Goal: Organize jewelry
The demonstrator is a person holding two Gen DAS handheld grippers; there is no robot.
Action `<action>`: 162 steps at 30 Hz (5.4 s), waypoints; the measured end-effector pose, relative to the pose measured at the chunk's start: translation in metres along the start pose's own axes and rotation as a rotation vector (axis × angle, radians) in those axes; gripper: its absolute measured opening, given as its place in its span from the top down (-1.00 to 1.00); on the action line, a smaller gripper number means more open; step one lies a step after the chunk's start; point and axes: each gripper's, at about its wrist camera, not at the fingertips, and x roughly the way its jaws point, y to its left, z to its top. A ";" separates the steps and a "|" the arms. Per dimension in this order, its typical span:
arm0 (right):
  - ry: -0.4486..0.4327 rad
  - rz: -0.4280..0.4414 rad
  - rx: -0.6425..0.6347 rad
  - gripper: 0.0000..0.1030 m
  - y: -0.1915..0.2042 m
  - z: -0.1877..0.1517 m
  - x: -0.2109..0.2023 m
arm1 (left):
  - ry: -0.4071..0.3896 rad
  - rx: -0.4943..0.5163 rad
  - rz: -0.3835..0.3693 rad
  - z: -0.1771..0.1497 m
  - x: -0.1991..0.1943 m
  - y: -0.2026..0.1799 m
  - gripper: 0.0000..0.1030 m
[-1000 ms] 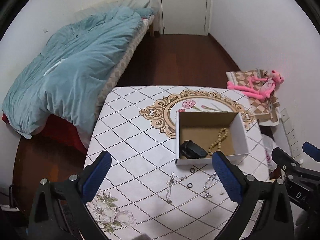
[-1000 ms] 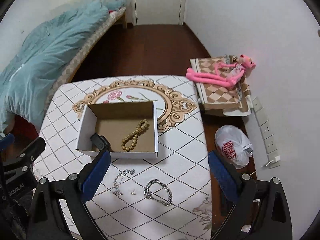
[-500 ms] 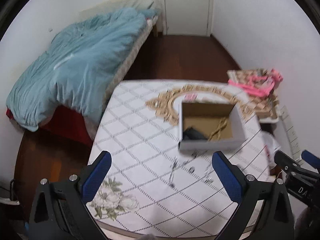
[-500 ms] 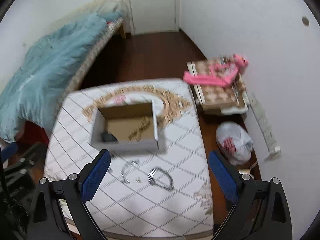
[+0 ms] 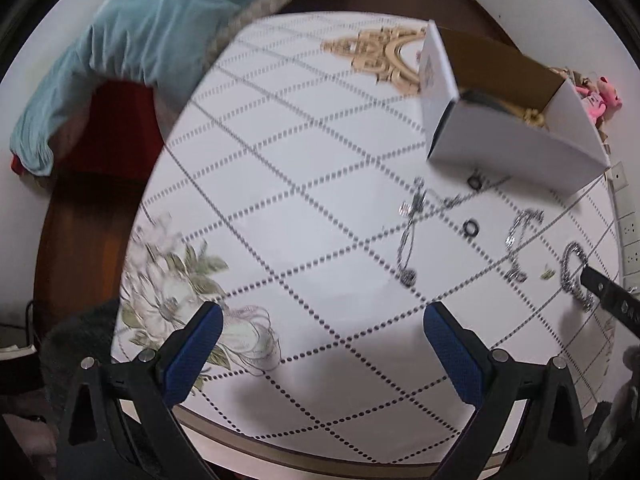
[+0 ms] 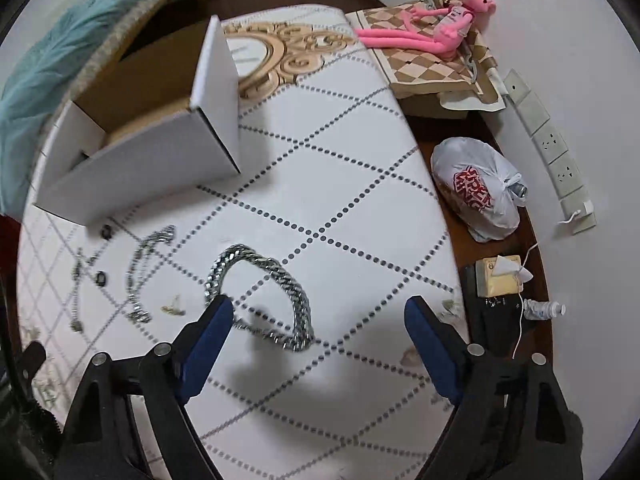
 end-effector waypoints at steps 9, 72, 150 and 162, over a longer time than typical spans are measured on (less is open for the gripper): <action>-0.008 0.038 -0.071 0.85 0.020 -0.001 0.000 | 0.011 0.025 -0.099 -0.008 0.007 -0.004 -0.97; -0.038 0.346 -0.072 0.86 0.058 0.150 -0.087 | -0.113 0.204 -0.491 0.192 -0.081 -0.071 0.86; -0.220 0.129 -0.130 -0.80 0.059 -0.020 -0.106 | -0.270 0.050 -0.050 0.020 -0.083 -0.004 -0.99; -0.187 0.137 -0.150 0.42 0.076 -0.038 -0.009 | -0.099 0.023 -0.018 0.000 -0.001 -0.002 -0.99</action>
